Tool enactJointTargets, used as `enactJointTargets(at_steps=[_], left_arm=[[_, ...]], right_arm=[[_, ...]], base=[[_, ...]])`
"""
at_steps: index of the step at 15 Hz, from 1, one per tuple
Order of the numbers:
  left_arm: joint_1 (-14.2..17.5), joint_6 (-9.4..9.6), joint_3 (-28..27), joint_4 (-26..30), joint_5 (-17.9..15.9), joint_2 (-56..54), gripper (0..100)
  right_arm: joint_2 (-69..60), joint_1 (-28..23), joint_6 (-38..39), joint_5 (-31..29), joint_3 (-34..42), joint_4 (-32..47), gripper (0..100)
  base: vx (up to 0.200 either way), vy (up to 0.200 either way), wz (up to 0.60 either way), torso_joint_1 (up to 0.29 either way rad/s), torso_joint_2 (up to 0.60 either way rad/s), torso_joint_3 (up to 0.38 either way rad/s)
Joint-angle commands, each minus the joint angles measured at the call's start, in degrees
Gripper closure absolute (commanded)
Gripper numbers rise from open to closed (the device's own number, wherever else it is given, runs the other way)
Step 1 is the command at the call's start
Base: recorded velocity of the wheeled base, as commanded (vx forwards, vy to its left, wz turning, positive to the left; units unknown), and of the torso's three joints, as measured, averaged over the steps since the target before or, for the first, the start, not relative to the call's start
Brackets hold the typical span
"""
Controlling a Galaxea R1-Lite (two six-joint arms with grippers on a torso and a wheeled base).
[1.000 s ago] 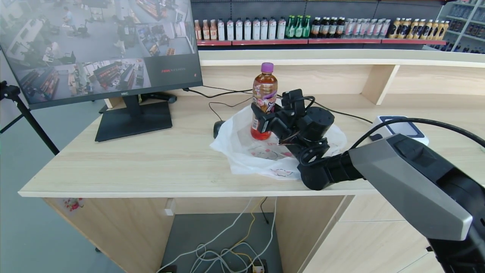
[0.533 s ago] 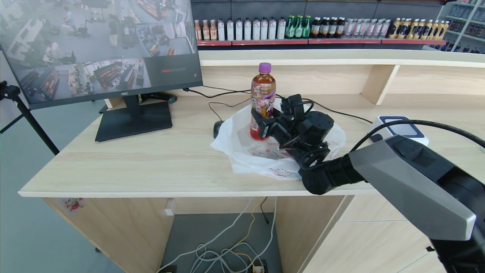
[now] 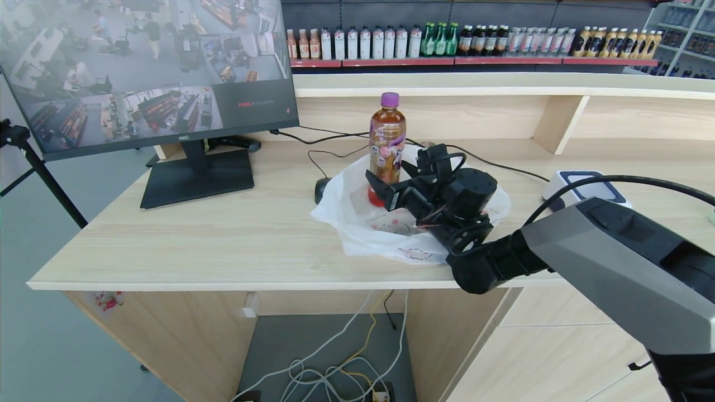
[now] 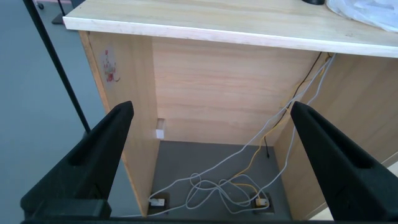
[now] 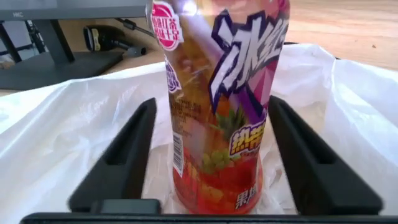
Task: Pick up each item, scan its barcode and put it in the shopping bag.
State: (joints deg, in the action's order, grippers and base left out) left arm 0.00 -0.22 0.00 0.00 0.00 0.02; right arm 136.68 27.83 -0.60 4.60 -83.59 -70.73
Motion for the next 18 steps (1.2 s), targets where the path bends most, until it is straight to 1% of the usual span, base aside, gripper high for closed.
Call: enactJointTargets(at_steps=[1,7,11,12,14,17,18], left_arm=[[0.0,-0.04,0.0,0.0,0.0,-0.02,0],[0.0,-0.04,0.0,0.0,0.0,-0.02,0],[0.0,-0.04,0.0,0.0,0.0,-0.02,0],[0.0,-0.04,0.0,0.0,0.0,-0.02,0],[0.0,-0.04,0.0,0.0,0.0,-0.02,0],[0.0,-0.04,0.0,0.0,0.0,-0.02,0],[0.0,-0.04,0.0,0.0,0.0,-0.02,0]], right_arm=[[-1.33,-0.06,-0.02,0.06,0.8,-0.55,0],[-5.37,-0.06,0.33,0.5,2.64,0.15,0],[-11.17,0.03,0.42,0.68,10.99,-0.99,0],[-11.96,0.03,0.42,0.68,11.7,-1.43,0],[-13.72,0.12,1.74,0.68,13.72,-4.77,0],[-16.8,0.21,2.44,0.68,20.4,-10.48,0],[-18.2,0.21,2.79,0.68,24.18,-13.29,0]], base=[[0.0,0.0,0.0,0.0,0.0,0.0],[0.0,0.0,0.0,0.0,0.0,0.0],[0.0,0.0,0.0,0.0,0.0,0.0],[0.0,0.0,0.0,0.0,0.0,0.0],[0.0,0.0,0.0,0.0,0.0,0.0],[0.0,0.0,0.0,0.0,0.0,0.0],[0.0,0.0,0.0,0.0,0.0,0.0]])
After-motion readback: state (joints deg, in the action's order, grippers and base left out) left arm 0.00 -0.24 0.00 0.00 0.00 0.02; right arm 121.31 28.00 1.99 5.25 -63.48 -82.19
